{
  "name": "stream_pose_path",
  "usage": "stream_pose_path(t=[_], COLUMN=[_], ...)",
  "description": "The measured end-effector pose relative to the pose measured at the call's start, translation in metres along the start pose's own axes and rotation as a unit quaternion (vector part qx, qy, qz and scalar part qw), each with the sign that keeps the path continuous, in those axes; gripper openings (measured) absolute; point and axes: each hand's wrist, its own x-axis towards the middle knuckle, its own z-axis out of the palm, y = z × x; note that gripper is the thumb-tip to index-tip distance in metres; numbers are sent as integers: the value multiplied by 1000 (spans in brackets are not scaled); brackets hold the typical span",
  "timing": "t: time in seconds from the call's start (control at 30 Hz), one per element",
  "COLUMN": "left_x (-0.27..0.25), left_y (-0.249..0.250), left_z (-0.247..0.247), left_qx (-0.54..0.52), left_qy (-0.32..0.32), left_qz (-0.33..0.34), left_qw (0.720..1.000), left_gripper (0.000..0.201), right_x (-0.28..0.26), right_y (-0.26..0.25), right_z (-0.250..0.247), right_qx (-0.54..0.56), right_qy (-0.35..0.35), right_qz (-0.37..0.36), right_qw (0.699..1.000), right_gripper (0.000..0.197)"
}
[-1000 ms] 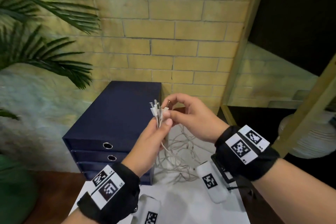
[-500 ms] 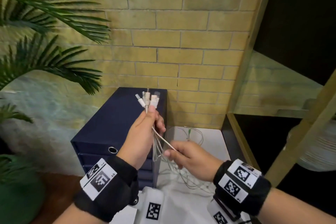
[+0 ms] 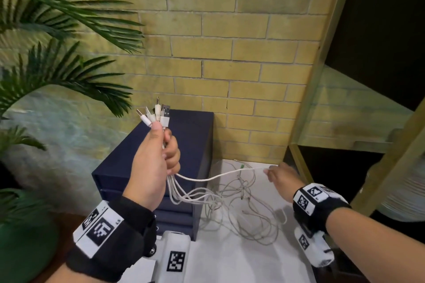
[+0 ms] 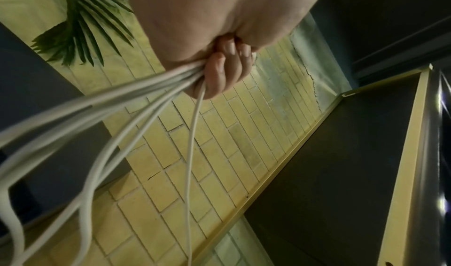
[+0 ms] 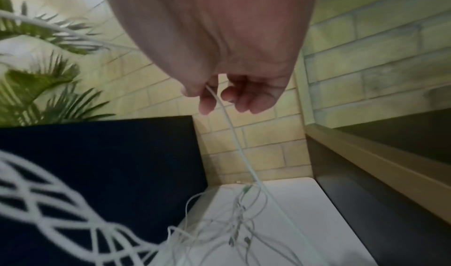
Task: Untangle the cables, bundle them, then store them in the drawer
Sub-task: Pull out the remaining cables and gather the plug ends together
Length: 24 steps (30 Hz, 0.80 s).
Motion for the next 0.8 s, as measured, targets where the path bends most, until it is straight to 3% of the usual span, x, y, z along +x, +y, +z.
stream_pose_path(t=[0.07,0.13,0.3,0.4,0.5,0.6,0.7,0.8], left_x=[-1,-2,-3,-3,-2,-3,-6,-9], left_y=[-2,-3,-7,-9,-9,-10,-14,-21], left_z=[-1,-1,-2,-3,-5,-8,-14,-20], left_qx=[21,48,96,108,112,124,154,162], left_qy=[5,5,3,6,9,13,27,26], left_qz=[7,14,27,27,27,27,8,-28], left_qw=[1000,999,995,994,993,992,988,986], left_gripper=[38,39,41,42,41,40,40,39], right_x=[2,2,16,21,26,22,12,3], right_y=[-8,-23,-54,-58,-45,-26,-10,0], right_z=[-13,-33,-77,-86,-67,-35,-1,28], right_qx=[51,110,302,306,282,169,101,86], right_qy=[9,63,270,301,212,88,-32,-124], right_qz=[2,-34,-133,-166,-137,-93,-83,-73], right_qw=[999,991,905,888,926,977,991,986], right_gripper=[27,29,17,9,8,20,25,35])
